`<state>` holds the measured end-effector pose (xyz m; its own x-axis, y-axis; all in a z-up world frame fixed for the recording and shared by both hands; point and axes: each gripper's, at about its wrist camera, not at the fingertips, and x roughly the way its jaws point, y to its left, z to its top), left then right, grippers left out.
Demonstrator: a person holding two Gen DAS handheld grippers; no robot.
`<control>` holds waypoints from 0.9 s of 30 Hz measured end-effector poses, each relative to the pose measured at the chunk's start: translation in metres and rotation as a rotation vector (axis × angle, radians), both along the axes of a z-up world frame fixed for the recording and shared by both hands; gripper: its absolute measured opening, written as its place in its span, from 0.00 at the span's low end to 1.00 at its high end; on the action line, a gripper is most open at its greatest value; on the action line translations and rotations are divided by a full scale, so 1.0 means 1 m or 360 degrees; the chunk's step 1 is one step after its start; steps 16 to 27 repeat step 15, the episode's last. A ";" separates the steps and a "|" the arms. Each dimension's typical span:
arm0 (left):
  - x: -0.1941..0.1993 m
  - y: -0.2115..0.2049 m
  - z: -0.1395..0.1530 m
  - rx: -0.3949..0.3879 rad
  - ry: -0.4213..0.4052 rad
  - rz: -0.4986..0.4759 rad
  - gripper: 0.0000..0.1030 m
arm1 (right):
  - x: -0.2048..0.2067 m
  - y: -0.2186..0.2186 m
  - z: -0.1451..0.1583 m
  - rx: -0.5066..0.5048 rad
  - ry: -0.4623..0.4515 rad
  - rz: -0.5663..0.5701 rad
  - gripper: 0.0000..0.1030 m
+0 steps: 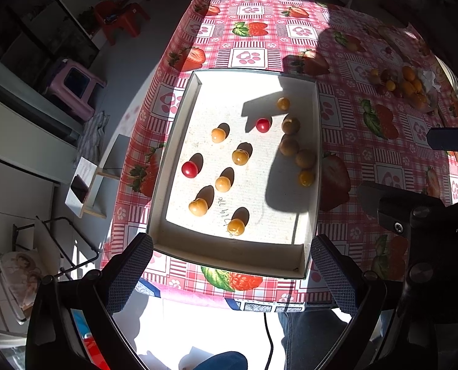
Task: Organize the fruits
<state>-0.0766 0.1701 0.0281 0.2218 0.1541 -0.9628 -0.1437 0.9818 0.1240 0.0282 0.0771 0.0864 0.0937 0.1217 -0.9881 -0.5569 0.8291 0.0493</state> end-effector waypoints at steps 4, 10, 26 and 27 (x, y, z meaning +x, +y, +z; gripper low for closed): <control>0.000 0.001 -0.002 -0.0009 0.0009 0.0005 1.00 | 0.001 0.000 0.000 0.0000 0.0000 -0.0001 1.00; 0.000 0.005 -0.001 -0.0032 -0.0016 0.0023 1.00 | -0.001 0.001 -0.002 0.0001 0.0002 -0.0012 1.00; -0.001 0.005 0.003 -0.0031 -0.0048 0.0022 1.00 | -0.003 0.002 -0.002 0.0004 0.0006 -0.0016 1.00; -0.001 0.005 0.003 -0.0031 -0.0048 0.0022 1.00 | -0.003 0.002 -0.002 0.0004 0.0006 -0.0016 1.00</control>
